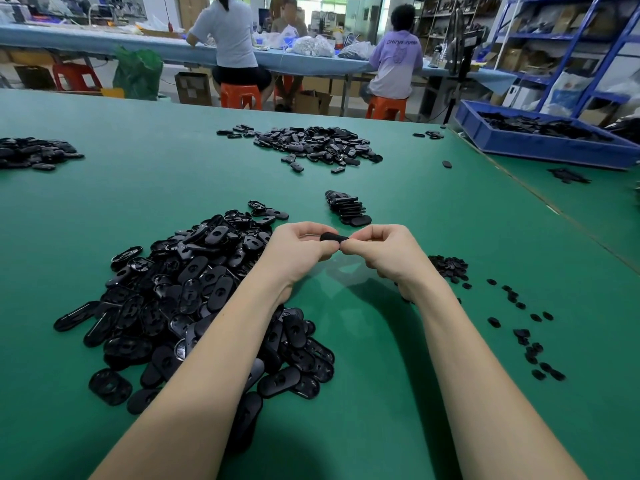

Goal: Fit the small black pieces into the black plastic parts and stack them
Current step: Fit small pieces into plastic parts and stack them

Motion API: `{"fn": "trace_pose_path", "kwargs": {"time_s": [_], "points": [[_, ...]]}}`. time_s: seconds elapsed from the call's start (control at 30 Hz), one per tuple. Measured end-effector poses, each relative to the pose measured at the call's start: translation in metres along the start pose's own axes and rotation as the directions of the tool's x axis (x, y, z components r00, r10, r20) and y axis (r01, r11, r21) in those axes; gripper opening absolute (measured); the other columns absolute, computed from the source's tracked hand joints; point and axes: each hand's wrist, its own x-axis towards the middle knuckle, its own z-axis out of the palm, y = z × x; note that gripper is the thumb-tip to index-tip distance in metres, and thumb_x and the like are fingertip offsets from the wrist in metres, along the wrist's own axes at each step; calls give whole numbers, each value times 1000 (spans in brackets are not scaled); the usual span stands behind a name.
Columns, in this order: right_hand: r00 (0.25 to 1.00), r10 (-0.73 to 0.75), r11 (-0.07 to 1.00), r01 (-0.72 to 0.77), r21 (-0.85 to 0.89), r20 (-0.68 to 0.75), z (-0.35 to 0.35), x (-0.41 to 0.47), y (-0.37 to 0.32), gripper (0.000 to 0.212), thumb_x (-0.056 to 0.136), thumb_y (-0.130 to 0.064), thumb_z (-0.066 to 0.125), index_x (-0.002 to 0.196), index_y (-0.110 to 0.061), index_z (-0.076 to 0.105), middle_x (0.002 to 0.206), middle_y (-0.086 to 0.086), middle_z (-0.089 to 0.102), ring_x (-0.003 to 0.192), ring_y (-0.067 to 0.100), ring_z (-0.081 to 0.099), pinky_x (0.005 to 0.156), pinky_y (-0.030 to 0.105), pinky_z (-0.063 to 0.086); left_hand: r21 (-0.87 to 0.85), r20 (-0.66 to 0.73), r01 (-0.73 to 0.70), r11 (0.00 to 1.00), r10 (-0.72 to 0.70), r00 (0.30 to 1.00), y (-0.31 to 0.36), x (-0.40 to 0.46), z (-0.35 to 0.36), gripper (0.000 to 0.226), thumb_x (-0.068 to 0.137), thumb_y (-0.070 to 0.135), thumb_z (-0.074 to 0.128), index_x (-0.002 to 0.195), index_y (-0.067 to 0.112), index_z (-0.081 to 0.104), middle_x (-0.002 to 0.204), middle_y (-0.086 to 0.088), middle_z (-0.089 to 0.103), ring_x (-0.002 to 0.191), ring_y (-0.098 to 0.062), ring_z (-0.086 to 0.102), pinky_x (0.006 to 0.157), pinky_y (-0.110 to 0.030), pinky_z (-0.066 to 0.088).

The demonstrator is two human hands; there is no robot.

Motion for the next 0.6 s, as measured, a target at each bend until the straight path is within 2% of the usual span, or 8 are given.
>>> {"fn": "trace_pose_path", "kwargs": {"time_s": [0.13,0.3,0.5,0.6], "points": [[999,-33,999,32,-30,-33,5,2,2,18,75,-22,83,71,-18,66,53,-14,53,43,-1,42,44,10,31,-38,-20,46,998,-47,999,-2,2,3,19,83,-5,72,81,15,71,80,-5,70,74,-15,64,84,-26,54],[998,-63,997,62,-45,-26,3,3,4,18,74,-19,83,71,-19,66,58,-11,56,50,3,46,48,13,35,-58,-32,74,996,-76,997,-3,2,4,19,81,-5,73,80,14,71,82,-9,71,79,-20,65,95,-36,54],[999,-42,999,41,-33,-19,4,1,6,18,76,-19,83,72,-19,65,59,-8,55,46,2,43,46,12,34,-77,-6,96,992,-97,995,-5,2,2,18,82,-7,72,83,12,72,88,-13,72,81,-21,66,94,-33,55],[1000,-21,999,21,40,4,1,0,5,20,81,-15,80,72,-19,63,50,-17,52,39,-1,40,41,9,30,-171,63,111,979,-102,993,-4,2,1,18,84,-11,69,87,6,71,88,-13,71,79,-18,65,84,-23,57]]}}
